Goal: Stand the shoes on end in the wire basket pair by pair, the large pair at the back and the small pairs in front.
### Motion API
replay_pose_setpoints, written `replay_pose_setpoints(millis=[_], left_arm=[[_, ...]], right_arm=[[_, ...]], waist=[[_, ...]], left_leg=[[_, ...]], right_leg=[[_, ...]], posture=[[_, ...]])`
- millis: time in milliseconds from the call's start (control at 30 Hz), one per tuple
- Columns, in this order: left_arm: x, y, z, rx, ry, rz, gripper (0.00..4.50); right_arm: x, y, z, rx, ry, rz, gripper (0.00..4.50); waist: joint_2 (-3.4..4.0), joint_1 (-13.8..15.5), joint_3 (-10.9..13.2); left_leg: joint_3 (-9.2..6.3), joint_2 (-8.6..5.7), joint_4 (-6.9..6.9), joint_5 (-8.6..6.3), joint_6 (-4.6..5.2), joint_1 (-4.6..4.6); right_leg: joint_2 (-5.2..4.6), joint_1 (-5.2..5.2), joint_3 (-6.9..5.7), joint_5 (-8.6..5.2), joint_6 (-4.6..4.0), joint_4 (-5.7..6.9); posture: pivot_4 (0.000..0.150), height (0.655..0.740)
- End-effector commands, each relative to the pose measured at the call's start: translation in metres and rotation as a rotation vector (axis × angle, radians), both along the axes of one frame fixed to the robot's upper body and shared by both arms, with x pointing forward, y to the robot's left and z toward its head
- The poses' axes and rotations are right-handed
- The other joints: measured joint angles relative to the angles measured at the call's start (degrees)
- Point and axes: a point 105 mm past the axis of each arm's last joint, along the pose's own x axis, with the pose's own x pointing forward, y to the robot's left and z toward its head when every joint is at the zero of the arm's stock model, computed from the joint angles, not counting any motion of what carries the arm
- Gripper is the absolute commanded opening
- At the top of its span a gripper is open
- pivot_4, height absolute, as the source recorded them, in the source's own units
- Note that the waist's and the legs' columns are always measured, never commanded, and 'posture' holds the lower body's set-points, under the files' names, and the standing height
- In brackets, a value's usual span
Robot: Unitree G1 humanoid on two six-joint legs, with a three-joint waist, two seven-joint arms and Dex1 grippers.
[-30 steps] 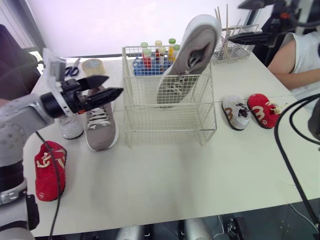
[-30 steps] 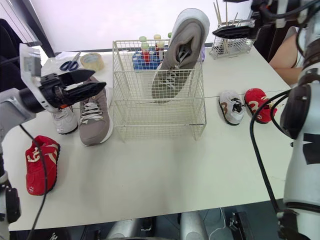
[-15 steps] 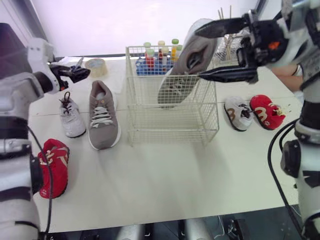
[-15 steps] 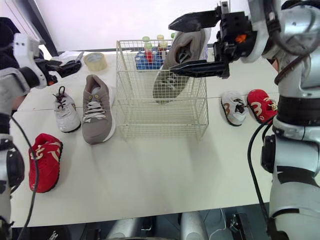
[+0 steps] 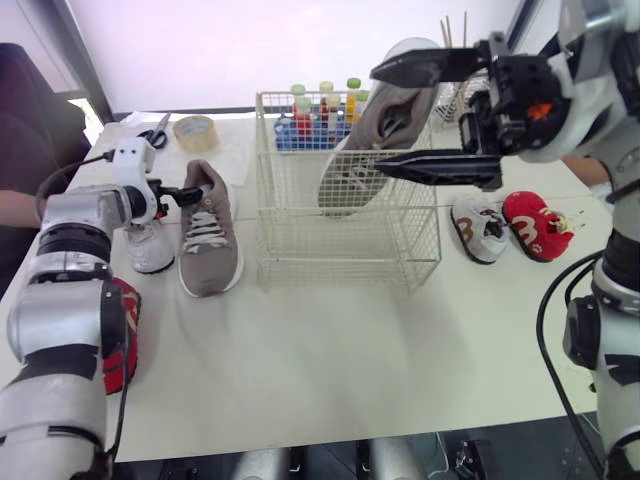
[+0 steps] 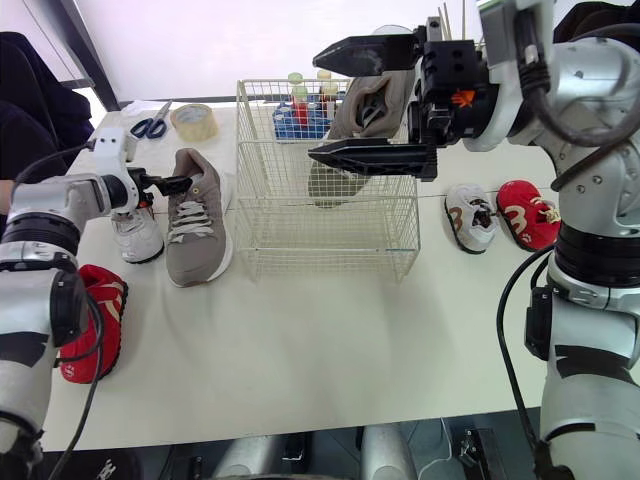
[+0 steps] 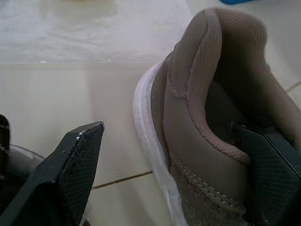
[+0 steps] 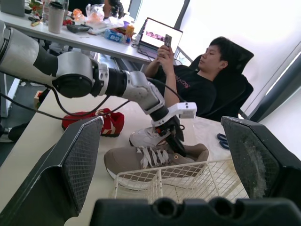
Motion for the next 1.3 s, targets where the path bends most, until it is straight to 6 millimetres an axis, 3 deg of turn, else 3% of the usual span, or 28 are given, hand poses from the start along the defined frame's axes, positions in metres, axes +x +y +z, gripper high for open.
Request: replay_pose_setpoints(millis=[33,100,333,433,500,600,700,800,933,1067,1300], left_arm=[[0.005,0.001,0.01,0.005,-0.042,0.032,3.97],[0.007,-0.001,0.009,-0.012,-0.045,0.048,3.39],[0.013,-0.001,0.033,-0.094,-0.128,0.109,0.09],[0.016,0.001,0.059,-0.125,-0.218,0.137,0.03],[0.018,0.001,0.09,-0.124,-0.338,0.146,0.03],[0.012,-0.006,0.16,-0.186,-0.625,0.142,0.03],[-0.009,-0.021,0.23,-0.269,-0.928,0.108,0.03],[-0.033,-0.038,0.279,-0.315,-1.162,0.073,0.03],[-0.069,-0.068,0.329,-0.333,-1.438,0.027,0.03],[-0.088,-0.105,0.347,-0.323,-1.609,-0.015,0.03],[-0.09,-0.162,0.331,-0.316,-1.699,-0.089,0.03]], right_arm=[[-0.008,-0.001,0.007,0.014,-0.045,0.003,4.5],[-0.007,0.0,0.007,0.014,-0.045,0.001,4.5],[-0.006,-0.001,0.007,0.016,-0.049,-0.011,4.5],[-0.005,-0.002,0.007,0.015,-0.049,-0.021,4.5],[-0.005,-0.004,0.007,0.02,-0.045,-0.032,4.5],[-0.003,-0.007,0.004,0.019,-0.032,-0.052,4.5],[-0.002,-0.009,0.002,0.025,-0.022,-0.069,4.5],[0.0,-0.01,0.002,0.032,-0.023,-0.083,4.5],[-0.001,-0.009,0.003,0.041,-0.029,-0.091,4.5],[-0.003,-0.01,0.005,0.045,-0.04,-0.103,4.5],[-0.009,-0.013,0.004,0.049,-0.053,-0.142,4.5]], waist=[[0.0,0.0,0.0],[-0.01,0.06,-0.01],[-0.02,0.03,-0.01],[-0.14,0.06,0.05],[-0.21,0.14,0.04],[-0.3,0.15,0.1],[-0.32,0.18,0.1],[-0.34,0.16,0.08],[-0.34,0.13,0.08],[-0.35,0.22,0.08],[-0.36,0.21,0.08]], left_leg=[[0.0,0.0,0.0,0.0,0.0,0.0],[0.0,0.0,0.02,0.0,0.01,0.0],[0.0,0.01,0.03,-0.01,0.02,0.0],[0.0,0.01,0.07,0.0,0.02,-0.1],[-0.04,0.01,0.21,0.01,0.02,-0.42],[-0.05,0.0,0.52,0.15,-0.21,-0.93],[-0.04,-0.02,0.77,0.05,-0.07,-1.27],[-0.03,-0.04,0.98,0.04,-0.04,-1.77],[0.04,-0.1,0.97,0.02,0.02,-1.74],[0.04,-0.07,0.97,0.04,0.02,-1.72],[0.1,-0.08,1.06,0.05,0.06,-1.69]], right_leg=[[0.0,0.0,0.0,0.0,0.0,0.0],[0.0,0.01,0.0,0.01,0.01,0.0],[0.01,-0.01,0.0,0.02,0.03,0.03],[0.02,-0.08,-0.01,0.02,0.04,0.04],[0.04,-0.33,-0.01,0.08,0.13,0.06],[0.03,-0.64,-0.02,0.17,0.27,0.06],[0.0,-0.81,-0.02,0.24,0.36,0.02],[-0.02,-1.19,-0.02,0.46,0.61,-0.08],[-0.05,-1.16,-0.02,0.53,0.7,-0.14],[0.01,-1.15,-0.08,0.53,0.71,-0.12],[0.06,-1.07,-0.09,0.53,0.71,-0.1]], posture=[[0.15,0.74],[0.15,0.74],[0.15,0.74],[0.15,0.74],[0.15,0.74],[0.15,0.74],[0.15,0.74],[0.15,0.74],[0.15,0.74],[0.15,0.74],[0.15,0.74]])
